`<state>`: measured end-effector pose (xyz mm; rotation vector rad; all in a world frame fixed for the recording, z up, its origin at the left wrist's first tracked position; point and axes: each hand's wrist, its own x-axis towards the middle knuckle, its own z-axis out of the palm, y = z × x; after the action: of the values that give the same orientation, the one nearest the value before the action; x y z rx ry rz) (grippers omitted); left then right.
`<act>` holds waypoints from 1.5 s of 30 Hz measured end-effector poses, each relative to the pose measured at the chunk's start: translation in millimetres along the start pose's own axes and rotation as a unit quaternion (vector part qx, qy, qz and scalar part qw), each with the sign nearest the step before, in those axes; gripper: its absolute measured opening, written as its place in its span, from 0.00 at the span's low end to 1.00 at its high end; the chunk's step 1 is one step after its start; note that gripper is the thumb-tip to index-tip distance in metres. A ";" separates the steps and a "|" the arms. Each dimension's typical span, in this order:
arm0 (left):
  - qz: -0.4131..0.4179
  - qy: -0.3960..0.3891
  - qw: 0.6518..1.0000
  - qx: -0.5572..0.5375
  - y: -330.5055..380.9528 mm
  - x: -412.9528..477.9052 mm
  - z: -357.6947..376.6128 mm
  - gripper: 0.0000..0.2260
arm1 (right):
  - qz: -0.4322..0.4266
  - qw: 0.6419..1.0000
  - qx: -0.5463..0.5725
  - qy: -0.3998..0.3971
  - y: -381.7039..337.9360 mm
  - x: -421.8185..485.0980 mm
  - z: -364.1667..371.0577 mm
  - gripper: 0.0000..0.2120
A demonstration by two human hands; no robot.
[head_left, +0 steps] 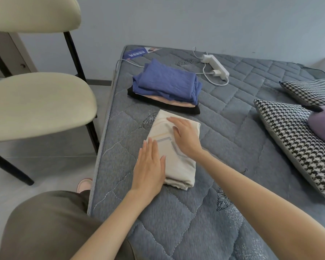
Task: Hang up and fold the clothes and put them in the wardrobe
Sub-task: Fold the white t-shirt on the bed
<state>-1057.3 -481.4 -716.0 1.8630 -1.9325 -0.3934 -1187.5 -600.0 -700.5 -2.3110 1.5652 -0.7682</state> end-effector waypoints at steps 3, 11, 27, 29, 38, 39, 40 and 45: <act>-0.036 -0.017 0.999 0.022 3.9 8.6 3.4 0.29 | -0.056 0.997 -0.023 -0.045 -7.7 -0.1 12.8 0.18; -0.047 -0.017 0.995 0.084 -7.8 5.7 26.1 0.36 | -0.047 0.979 -0.145 -0.132 2.9 -4.5 38.1 0.22; -0.036 -0.039 0.995 0.080 -15.5 6.9 25.0 0.31 | 0.059 0.978 -0.128 -0.155 7.8 -0.2 43.1 0.23; -0.036 -0.051 0.994 0.089 -15.2 7.6 23.2 0.29 | 0.085 0.978 -0.104 -0.159 6.9 -12.8 40.4 0.23; -0.033 -0.077 0.991 0.101 -14.0 8.0 18.3 0.27 | 0.149 0.980 -0.094 -0.095 -4.3 -77.3 33.4 0.24; -0.033 -0.080 0.991 0.103 -13.8 7.8 17.7 0.28 | 0.148 0.981 -0.089 -0.088 -4.5 -83.3 31.8 0.24; -0.033 -0.083 0.990 0.107 -13.4 7.6 17.1 0.28 | 0.146 0.982 -0.085 -0.082 -4.9 -88.4 30.7 0.25; -0.037 -0.105 0.987 0.115 -11.2 9.7 12.3 0.28 | 0.146 0.979 -0.101 -0.099 -6.7 -87.3 26.4 0.25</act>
<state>-1053.6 -492.8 -731.0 2.1186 -2.1283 -0.4189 -1192.7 -519.8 -744.1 -2.1365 1.9012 -0.3108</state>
